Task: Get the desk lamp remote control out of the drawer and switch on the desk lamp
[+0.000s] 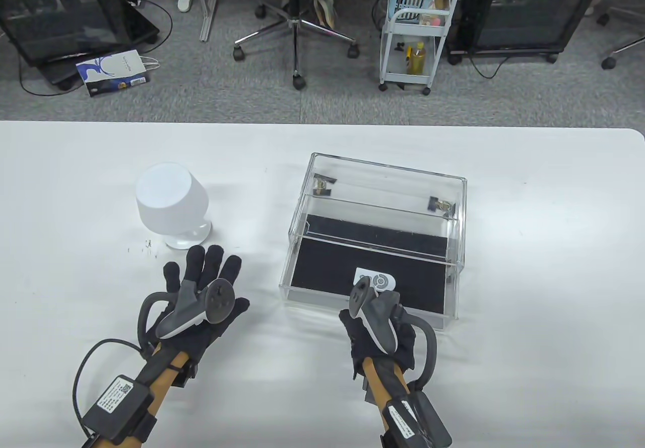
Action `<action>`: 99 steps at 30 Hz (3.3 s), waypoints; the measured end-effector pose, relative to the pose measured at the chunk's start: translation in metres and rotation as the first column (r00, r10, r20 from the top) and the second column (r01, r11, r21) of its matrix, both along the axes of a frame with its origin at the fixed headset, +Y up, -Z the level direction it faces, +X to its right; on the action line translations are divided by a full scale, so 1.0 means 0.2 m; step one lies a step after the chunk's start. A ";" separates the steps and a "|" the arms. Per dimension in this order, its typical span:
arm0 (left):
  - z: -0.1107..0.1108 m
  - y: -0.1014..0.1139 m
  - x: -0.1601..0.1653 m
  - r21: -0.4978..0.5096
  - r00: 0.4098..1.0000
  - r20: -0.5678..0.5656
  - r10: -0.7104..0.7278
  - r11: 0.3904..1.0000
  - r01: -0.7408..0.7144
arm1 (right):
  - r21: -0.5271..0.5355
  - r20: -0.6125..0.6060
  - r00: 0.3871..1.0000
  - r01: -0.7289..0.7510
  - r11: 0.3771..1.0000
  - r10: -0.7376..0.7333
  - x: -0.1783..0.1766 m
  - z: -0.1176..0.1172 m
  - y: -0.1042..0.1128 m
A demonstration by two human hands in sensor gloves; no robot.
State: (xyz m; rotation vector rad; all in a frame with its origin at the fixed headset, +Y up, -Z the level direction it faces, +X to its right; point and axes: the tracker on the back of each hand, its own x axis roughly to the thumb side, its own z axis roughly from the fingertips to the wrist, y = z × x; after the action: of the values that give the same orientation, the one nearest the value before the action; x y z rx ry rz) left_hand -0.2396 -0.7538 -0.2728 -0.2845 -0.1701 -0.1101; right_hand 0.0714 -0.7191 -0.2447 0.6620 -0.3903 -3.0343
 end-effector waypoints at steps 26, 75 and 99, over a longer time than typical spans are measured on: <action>-0.06 -0.10 -0.04 -0.084 0.999 -0.041 -0.014 0.996 0.011 | -0.162 -0.088 0.993 -0.090 0.983 0.076 0.02 -0.49 -0.05; -0.04 -0.05 -0.06 -0.092 0.998 -0.064 -0.012 0.996 0.006 | 0.288 -0.262 0.937 0.303 0.909 -0.230 0.19 -0.21 -0.02; -0.03 -0.05 -0.05 -0.113 0.998 -0.064 -0.018 0.994 0.011 | 0.134 -0.252 0.927 0.318 0.939 -0.278 0.17 -0.25 -0.09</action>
State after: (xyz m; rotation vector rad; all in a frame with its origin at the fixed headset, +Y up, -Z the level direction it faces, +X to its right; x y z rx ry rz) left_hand -0.2498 -0.7640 -0.2794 -0.4016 -0.1098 -0.1055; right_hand 0.1051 -0.7362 -0.2939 0.2658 -0.2424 -3.4161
